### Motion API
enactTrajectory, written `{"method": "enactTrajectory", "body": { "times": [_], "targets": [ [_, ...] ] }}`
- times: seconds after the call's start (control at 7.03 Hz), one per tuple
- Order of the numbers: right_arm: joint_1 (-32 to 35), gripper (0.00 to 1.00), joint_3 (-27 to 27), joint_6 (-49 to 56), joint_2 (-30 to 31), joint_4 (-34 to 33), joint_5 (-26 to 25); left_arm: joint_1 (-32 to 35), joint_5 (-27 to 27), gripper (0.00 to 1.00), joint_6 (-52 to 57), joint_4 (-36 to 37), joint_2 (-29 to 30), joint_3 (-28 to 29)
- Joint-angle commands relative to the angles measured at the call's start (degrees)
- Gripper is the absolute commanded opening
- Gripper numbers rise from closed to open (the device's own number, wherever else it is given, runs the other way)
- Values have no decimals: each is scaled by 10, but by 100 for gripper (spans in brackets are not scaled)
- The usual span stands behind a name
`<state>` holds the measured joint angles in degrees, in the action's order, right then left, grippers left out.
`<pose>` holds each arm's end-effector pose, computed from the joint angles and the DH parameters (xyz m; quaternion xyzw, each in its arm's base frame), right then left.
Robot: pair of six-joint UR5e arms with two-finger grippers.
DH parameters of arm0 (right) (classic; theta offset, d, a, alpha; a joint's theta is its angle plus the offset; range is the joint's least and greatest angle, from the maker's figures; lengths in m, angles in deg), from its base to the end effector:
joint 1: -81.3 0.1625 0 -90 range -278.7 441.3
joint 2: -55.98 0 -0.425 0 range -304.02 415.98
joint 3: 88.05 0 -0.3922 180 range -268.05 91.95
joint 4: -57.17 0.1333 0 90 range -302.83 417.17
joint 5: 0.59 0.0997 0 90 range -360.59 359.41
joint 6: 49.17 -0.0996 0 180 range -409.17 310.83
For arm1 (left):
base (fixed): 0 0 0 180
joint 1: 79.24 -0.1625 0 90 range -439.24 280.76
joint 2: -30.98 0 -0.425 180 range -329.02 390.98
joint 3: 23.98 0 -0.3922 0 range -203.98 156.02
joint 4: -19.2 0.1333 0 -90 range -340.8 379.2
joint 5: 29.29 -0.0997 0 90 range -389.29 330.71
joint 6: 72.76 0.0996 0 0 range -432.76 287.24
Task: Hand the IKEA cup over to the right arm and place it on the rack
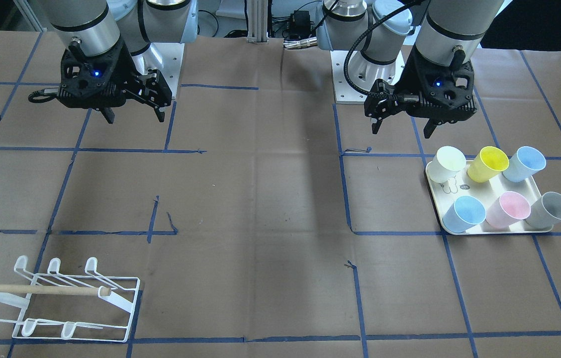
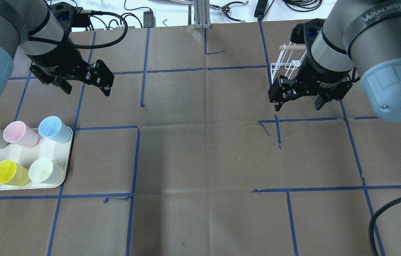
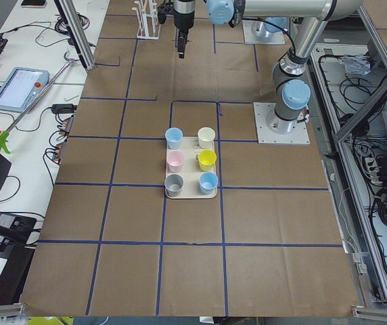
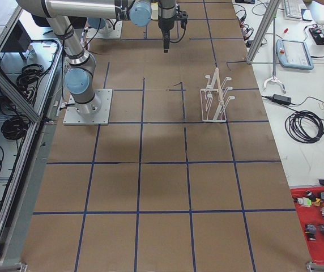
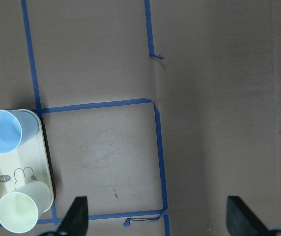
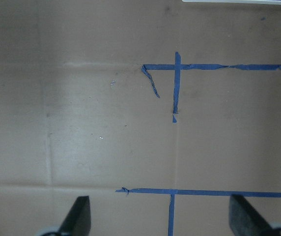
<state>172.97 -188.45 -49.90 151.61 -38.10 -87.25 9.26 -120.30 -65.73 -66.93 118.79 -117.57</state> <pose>0.1521 -0.4455 0.4543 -0.0083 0.9995 -0.0038 0.0292 -0.1189 -0.4830 0.4824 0.0480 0.9986 -0.0208 0.0104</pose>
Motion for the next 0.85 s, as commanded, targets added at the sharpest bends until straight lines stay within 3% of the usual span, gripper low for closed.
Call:
{"method": "enactTrajectory", "body": {
  "times": [0.0, 0.71],
  "targets": [
    [0, 100, 0, 0, 1, 0, -1, 0, 0, 100, 0, 0, 0, 0],
    [0, 100, -3, -2, -4, 0, 1, -1, 2, 100, 2, 0, -1, 1]
  ]
}}
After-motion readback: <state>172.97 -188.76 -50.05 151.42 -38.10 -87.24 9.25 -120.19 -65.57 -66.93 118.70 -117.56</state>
